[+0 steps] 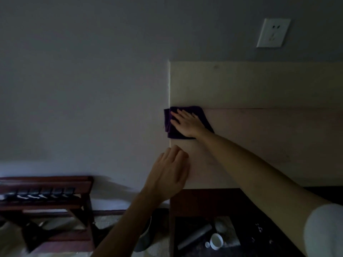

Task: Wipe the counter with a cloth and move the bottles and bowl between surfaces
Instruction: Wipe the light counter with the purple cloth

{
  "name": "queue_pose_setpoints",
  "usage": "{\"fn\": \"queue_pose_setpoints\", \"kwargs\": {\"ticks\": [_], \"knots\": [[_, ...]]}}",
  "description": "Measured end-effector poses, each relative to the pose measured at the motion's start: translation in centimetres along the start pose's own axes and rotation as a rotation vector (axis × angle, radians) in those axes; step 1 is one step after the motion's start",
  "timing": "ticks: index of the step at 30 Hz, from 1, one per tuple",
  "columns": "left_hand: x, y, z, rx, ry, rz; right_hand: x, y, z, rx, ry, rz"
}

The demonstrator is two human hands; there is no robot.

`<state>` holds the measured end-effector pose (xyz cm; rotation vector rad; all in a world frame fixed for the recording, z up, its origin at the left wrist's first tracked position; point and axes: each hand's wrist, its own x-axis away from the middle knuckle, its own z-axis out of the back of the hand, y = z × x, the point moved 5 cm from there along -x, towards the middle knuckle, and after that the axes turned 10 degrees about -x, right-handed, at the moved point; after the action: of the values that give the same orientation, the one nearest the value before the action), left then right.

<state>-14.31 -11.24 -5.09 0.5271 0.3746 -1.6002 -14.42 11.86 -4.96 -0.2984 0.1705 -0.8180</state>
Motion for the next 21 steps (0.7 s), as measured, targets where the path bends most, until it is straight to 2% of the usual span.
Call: {"fn": "queue_pose_setpoints", "kwargs": {"ticks": [6,11,16,21], "knots": [[0.7,0.5,1.0,0.075,0.027,0.039,12.9,3.0,1.6,0.002,-0.010,0.025],[-0.1,1.0,0.1,-0.037,-0.027,0.011,21.1,4.2,1.9,0.019,0.010,0.053],[-1.7,2.2,-0.9,-0.047,-0.058,0.024,19.0,5.3,2.6,0.001,-0.040,0.045],[-1.8,2.5,-1.5,-0.096,-0.071,0.016,11.4,7.5,3.0,0.020,-0.034,-0.005]]}}
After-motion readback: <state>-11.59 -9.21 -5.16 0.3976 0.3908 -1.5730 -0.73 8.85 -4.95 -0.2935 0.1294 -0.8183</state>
